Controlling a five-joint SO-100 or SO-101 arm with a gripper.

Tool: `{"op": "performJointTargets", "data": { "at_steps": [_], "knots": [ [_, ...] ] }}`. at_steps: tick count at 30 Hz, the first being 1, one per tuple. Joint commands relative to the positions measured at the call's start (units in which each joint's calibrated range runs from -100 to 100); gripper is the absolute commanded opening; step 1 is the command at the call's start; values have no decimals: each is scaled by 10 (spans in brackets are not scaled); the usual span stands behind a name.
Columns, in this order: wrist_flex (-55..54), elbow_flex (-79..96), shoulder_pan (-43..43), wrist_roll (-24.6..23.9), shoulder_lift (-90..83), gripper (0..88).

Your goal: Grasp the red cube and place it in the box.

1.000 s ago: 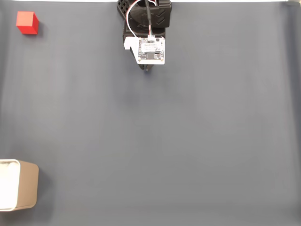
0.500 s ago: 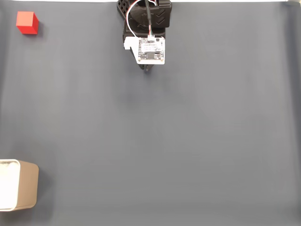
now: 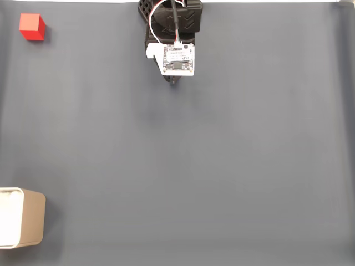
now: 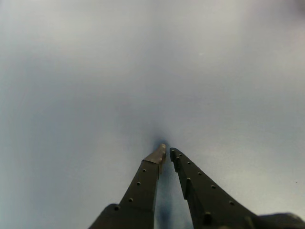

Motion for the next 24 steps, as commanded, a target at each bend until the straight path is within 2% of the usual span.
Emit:
{"op": "performJointTargets", "data": {
  "at_steps": [1,12,24],
  "knots": [
    [12,5,0,0,1,3],
    [2,5,-1,-11,1,0],
    [-104,5,2,-20,2,0]
  ]
}}
